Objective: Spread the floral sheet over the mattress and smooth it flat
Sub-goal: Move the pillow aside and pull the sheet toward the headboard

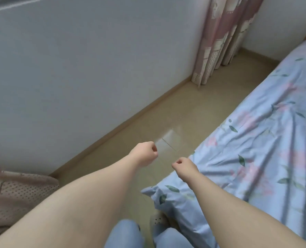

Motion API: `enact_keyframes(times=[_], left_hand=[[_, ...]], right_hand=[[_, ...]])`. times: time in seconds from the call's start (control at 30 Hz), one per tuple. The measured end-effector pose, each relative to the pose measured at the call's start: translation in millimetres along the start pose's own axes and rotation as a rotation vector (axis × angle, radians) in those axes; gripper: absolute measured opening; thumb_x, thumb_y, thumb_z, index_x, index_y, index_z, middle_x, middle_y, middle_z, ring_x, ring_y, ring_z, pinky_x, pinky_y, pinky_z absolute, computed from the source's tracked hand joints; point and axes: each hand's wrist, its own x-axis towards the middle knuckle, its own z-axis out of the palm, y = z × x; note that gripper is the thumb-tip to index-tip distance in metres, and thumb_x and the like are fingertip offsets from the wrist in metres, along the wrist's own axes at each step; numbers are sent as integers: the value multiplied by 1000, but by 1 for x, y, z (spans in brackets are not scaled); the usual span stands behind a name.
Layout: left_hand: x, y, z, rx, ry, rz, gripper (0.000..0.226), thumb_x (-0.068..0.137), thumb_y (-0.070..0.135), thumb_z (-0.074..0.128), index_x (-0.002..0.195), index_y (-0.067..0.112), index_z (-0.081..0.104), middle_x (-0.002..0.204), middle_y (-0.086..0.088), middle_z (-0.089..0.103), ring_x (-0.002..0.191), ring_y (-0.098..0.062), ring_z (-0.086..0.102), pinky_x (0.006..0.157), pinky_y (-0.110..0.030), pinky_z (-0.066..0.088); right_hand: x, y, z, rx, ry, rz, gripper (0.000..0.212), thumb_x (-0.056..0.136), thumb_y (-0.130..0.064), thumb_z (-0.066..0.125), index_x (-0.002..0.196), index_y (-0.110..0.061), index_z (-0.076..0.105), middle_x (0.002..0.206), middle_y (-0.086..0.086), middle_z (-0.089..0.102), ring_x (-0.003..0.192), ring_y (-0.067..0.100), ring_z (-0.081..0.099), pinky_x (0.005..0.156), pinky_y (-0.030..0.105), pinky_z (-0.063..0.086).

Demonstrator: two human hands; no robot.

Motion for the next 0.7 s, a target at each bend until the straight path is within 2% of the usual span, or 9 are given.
enact_keyframes(times=[0.1,0.23,0.33,0.43,0.5,0.6,0.7], left_hand=[[38,-4,10,50,-112,30,27,94,21,46,116,12,60,124,-6,62,115,-24,56,88,-25,44],[80,-19,44,112,-313,56,28,93,18,46,114,10,61,120,-10,64,113,-26,58,91,-28,46],[100,-41,78,191,-490,67,28,95,24,45,111,9,62,119,-12,64,109,-27,57,87,-28,44],[124,-68,121,269,-619,85,27,98,31,40,96,11,58,109,-16,62,98,-27,55,78,-28,40],[140,-89,148,290,-677,60,28,99,31,39,98,10,57,115,-17,63,108,-30,56,85,-31,43],[166,-117,184,281,-726,-15,35,99,28,39,114,2,59,123,-19,61,116,-33,55,91,-31,44],[189,-142,213,178,-720,-121,34,98,19,39,118,-2,58,126,-22,59,118,-37,54,94,-36,45]], right_hand=[[26,15,15,125,24,151,27,91,-14,41,64,-17,37,63,1,38,68,23,39,51,26,27],[47,41,55,307,79,400,23,92,-16,43,69,-16,41,67,2,42,60,19,41,51,25,31],[62,62,103,393,69,569,26,91,-16,44,66,-17,43,66,2,42,78,23,48,67,28,38],[77,82,154,479,62,683,34,92,-16,44,59,-20,39,63,1,42,81,21,45,66,29,37],[87,92,186,521,79,745,32,92,-15,43,60,-22,39,71,4,47,82,21,44,70,29,37],[103,104,227,588,55,809,29,88,-11,44,61,-22,41,66,2,46,81,22,46,67,29,37],[119,115,242,599,39,826,30,89,-12,47,61,-22,41,71,8,51,81,21,48,71,25,35]])
